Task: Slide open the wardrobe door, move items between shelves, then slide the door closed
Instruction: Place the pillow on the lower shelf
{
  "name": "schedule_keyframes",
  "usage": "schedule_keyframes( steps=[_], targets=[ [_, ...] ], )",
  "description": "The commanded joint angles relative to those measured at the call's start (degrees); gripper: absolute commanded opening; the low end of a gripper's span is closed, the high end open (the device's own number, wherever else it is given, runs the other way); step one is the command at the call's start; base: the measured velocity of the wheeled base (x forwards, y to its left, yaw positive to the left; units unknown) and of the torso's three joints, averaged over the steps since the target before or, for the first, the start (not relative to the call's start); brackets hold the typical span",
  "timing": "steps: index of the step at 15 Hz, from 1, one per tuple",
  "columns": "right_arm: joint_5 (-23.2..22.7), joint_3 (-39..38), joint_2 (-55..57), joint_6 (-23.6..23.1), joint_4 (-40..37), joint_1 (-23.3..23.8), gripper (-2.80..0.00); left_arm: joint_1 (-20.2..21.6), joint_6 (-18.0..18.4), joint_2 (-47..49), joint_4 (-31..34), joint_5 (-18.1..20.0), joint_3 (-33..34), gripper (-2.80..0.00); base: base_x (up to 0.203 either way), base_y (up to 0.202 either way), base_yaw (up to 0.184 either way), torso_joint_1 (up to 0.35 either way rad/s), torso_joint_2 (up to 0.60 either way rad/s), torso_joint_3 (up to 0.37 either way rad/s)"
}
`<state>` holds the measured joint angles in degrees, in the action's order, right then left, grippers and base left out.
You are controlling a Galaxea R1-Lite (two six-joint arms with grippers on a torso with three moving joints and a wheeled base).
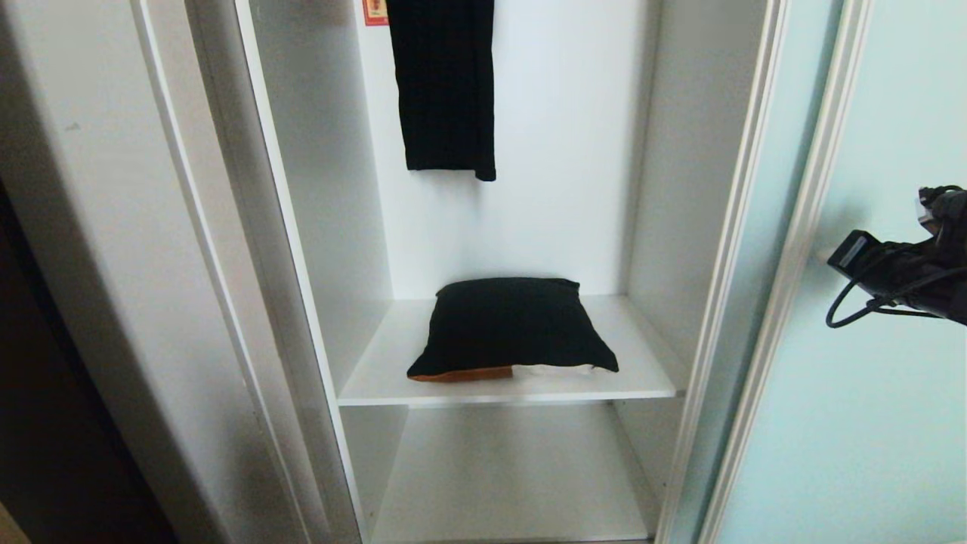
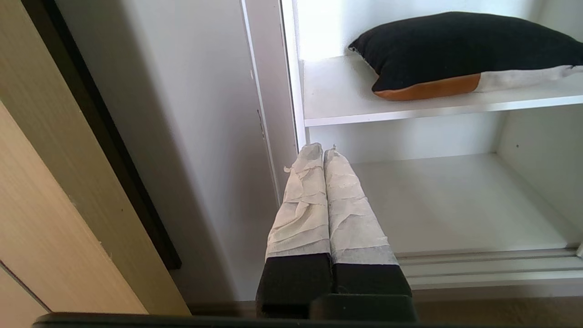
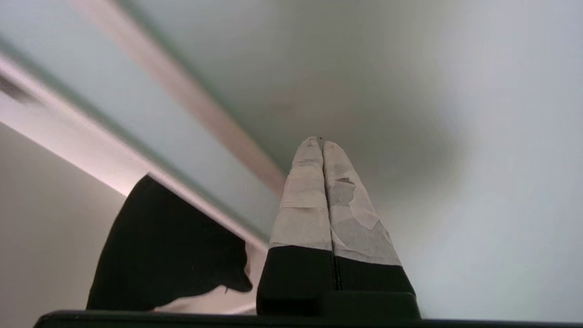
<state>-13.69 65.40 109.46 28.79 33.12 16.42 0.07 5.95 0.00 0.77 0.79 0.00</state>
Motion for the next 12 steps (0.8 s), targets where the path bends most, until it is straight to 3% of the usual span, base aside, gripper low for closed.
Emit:
schedule_keyframes(
  steps=[1,12],
  targets=[
    [-1.18,-3.04,-5.77,-0.38,-0.04,0.97,-2.80,0.01,-0.06,0.09,0.02,0.00,0.09,-2.80,0.000,0.000,0.000,0.000,0.00,0.000],
    [-6.27,-21.02,-37.39,-1.46,-5.72,2.15,-2.80,0.01,0.03,0.09,0.02,0.00,0.09,-2.80,0.000,0.000,0.000,0.000,0.00,0.000]
  ],
)
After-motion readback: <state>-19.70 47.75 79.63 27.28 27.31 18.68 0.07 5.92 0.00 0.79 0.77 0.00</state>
